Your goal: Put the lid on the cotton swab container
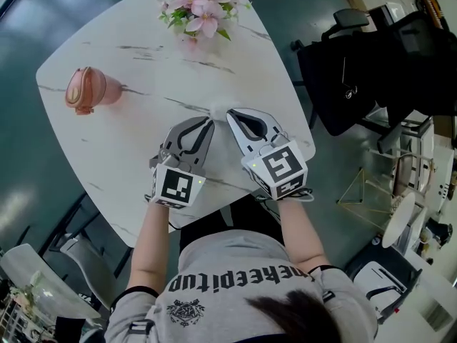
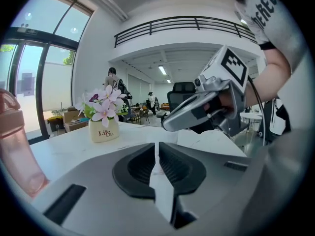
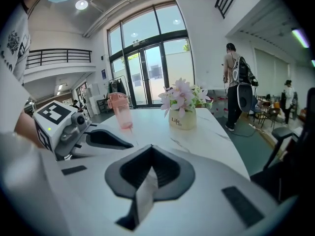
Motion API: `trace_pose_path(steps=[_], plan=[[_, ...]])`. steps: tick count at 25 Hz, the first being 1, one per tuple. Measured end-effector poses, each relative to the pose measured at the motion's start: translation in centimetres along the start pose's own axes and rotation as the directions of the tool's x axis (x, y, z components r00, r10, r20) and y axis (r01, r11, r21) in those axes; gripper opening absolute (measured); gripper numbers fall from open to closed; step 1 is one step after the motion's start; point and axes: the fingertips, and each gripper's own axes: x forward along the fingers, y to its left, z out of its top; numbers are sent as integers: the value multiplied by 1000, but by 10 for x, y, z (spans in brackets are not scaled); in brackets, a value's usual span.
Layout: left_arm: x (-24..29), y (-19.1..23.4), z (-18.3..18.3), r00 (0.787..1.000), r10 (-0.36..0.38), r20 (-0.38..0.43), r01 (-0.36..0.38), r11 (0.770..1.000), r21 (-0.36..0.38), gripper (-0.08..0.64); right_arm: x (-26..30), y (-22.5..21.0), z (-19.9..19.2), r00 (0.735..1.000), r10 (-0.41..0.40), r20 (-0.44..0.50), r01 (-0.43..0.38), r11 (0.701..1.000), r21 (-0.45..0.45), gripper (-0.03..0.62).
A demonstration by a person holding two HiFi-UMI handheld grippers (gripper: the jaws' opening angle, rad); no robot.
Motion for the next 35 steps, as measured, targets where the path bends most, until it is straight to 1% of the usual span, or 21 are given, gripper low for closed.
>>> trace_pose_path(steps=[5, 11, 14, 17, 23, 26, 35], plan=[[-13, 1, 22, 999, 25, 45, -24, 999, -24, 17, -11, 8, 12, 999, 20, 49, -21, 999, 26, 11], [-30, -4, 53, 993, 58, 103, -53, 997, -47, 15, -32, 23, 33, 992, 55, 112, -59, 998, 34, 11], [-41, -7, 69, 988, 88, 125, -82, 995, -56, 15, -45, 32, 44, 986, 78, 147, -84, 996, 35, 11], [-52, -10, 84, 984, 109, 140, -100, 993, -68, 15, -59, 42, 53, 979, 98, 179, -104, 994, 25, 11], [-75, -22, 112, 966, 145, 212, -124, 986, -108, 14, -85, 58, 71, 964, 128, 234, -128, 992, -14, 11], [-85, -27, 123, 960, 161, 231, -140, 985, -102, 14, -96, 65, 77, 956, 138, 259, -135, 990, -31, 11], [-103, -53, 152, 944, 186, 272, -181, 982, -45, 14, -128, 80, 88, 933, 172, 318, -157, 985, -72, 11]])
